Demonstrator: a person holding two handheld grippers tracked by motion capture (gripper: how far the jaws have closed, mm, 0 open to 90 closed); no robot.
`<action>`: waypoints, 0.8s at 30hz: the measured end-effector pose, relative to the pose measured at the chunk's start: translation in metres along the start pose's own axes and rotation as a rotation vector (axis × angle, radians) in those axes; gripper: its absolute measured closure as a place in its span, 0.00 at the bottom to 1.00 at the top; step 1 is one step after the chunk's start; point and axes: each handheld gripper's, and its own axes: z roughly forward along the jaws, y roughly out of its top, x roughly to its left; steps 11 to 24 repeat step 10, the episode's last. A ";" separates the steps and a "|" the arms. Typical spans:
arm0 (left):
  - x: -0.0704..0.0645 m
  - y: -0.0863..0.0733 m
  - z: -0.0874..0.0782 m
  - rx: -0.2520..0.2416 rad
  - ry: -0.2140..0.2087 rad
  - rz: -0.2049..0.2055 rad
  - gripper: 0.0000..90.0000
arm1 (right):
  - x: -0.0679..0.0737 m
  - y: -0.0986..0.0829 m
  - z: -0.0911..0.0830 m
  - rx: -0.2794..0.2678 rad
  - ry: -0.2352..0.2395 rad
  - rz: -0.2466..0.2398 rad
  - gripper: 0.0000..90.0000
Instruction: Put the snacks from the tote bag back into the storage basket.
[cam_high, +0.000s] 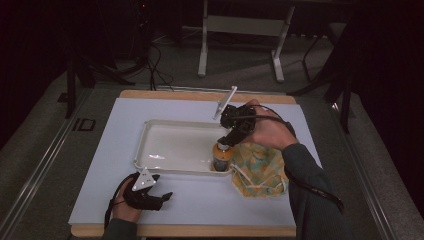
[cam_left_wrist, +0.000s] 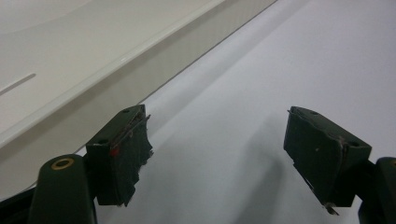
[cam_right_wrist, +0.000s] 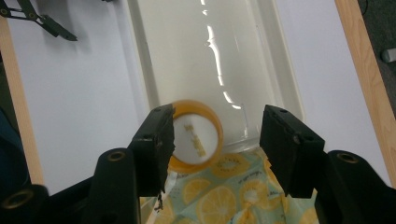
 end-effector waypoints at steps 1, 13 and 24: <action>0.000 0.000 0.000 0.000 0.000 -0.001 0.25 | -0.001 -0.002 0.000 0.002 -0.001 0.004 0.49; 0.000 0.000 0.000 -0.002 0.000 -0.004 0.25 | -0.008 -0.023 -0.001 -0.018 -0.016 0.045 0.50; 0.000 0.000 0.000 -0.002 0.000 -0.004 0.25 | -0.008 -0.023 -0.001 -0.018 -0.016 0.045 0.50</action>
